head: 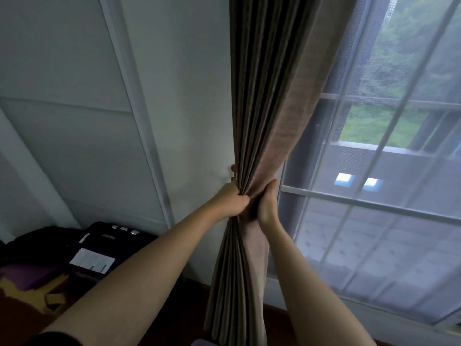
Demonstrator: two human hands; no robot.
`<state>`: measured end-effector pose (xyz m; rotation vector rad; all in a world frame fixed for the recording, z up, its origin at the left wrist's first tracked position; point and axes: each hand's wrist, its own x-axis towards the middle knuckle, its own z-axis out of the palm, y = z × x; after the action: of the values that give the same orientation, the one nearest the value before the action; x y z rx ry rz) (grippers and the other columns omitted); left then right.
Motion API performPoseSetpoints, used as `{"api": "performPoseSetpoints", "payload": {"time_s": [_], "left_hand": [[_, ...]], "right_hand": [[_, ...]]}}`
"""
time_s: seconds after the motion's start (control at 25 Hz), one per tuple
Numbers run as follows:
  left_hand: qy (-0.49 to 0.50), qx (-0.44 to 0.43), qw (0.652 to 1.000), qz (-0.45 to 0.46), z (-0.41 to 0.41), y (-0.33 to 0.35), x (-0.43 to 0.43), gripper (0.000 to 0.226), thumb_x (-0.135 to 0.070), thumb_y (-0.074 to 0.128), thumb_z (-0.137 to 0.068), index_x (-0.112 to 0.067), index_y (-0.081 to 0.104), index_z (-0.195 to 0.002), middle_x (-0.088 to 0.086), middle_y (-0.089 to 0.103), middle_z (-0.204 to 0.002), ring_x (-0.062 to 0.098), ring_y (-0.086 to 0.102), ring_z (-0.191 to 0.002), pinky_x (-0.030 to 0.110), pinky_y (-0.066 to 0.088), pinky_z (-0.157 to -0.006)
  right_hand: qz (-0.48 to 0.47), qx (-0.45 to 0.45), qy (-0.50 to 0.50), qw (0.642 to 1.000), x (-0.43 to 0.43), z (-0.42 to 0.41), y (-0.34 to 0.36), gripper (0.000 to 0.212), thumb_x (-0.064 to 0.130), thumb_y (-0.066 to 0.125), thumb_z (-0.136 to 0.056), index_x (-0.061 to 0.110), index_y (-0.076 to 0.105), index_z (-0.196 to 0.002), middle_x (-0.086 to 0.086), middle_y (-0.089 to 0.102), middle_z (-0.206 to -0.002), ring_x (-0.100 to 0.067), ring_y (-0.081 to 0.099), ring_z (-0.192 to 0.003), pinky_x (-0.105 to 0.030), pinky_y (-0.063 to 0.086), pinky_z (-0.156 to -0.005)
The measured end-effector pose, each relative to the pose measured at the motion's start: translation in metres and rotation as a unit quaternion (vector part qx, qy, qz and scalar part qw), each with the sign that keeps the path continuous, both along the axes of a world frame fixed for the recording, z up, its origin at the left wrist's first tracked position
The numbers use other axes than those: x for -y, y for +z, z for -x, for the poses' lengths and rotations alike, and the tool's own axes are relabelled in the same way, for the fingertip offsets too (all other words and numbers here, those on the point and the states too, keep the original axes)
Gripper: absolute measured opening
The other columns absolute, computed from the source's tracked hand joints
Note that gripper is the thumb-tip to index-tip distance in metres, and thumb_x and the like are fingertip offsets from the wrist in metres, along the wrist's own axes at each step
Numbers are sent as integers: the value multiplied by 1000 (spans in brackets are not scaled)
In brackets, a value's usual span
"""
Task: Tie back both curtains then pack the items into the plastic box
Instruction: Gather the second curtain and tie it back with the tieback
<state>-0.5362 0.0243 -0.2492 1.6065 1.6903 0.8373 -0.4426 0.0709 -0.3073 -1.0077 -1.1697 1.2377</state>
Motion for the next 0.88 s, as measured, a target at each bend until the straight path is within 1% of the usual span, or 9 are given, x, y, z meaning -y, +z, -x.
{"api": "performPoseSetpoints", "payload": {"time_s": [0.08,0.24,0.36,0.48,0.6,0.68,0.76,0.84,0.88], "left_hand": [[0,16,1000,5,6,-2,0,54,-4,45,-83,-16,45,-136,6,54,-125,22,51,-113,27,40,-92],[-17,18,999,38,17,1,-6,53,-7,43,-84,-19,45,-136,5,54,-129,19,51,-112,27,39,-92],[-52,21,997,54,14,4,-8,55,-4,41,-86,-22,40,-138,1,53,-124,15,49,-109,25,37,-90],[-65,20,996,60,14,2,-13,62,-4,43,-83,-21,37,-142,1,50,-133,16,49,-115,27,39,-97],[-52,23,997,54,12,0,-13,62,-7,44,-84,-23,34,-143,-4,48,-133,14,47,-115,26,37,-97],[-40,25,998,38,12,-1,-11,59,-9,44,-85,-24,38,-142,-4,50,-129,15,49,-113,26,38,-95],[-18,14,999,30,15,0,-12,55,-11,43,-85,-23,41,-139,0,53,-127,19,52,-113,27,40,-93],[11,-14,1000,22,17,4,-15,43,-12,44,-83,-16,54,-125,7,59,-117,25,56,-107,26,43,-85],[24,-38,999,17,16,6,-15,29,-12,44,-82,-10,61,-106,10,62,-104,27,59,-100,25,45,-77]], "right_hand": [[22,-21,12,999,-12,-1,19,66,53,8,-97,15,40,-140,-6,51,-136,-18,44,-130,-30,33,-109],[19,-31,56,998,-9,-5,25,50,32,12,-103,10,44,-135,-5,54,-126,-15,48,-119,-28,37,-101],[14,0,76,997,-12,-10,22,47,31,27,-99,7,47,-133,-18,54,-132,-25,51,-122,-40,41,-104],[-2,13,95,995,-11,-15,23,57,35,31,-87,5,47,-133,-18,54,-132,-29,49,-126,-49,39,-107],[2,5,71,997,-7,-18,26,48,29,27,-97,4,45,-133,-18,53,-134,-29,47,-127,-38,39,-106],[11,-21,72,997,-10,-21,26,42,26,22,-102,10,55,-121,-11,63,-117,-18,57,-113,-29,46,-98],[27,-35,83,996,-10,-23,28,43,22,19,-102,17,60,-107,0,67,-95,-7,61,-92,-19,51,-82],[27,-27,99,994,-5,-21,27,41,17,18,-102,16,59,-99,3,64,-88,-5,58,-84,-11,51,-71],[25,-20,112,993,-1,-19,28,38,16,18,-102,16,56,-100,4,62,-88,-4,56,-84,-8,49,-66]]}}
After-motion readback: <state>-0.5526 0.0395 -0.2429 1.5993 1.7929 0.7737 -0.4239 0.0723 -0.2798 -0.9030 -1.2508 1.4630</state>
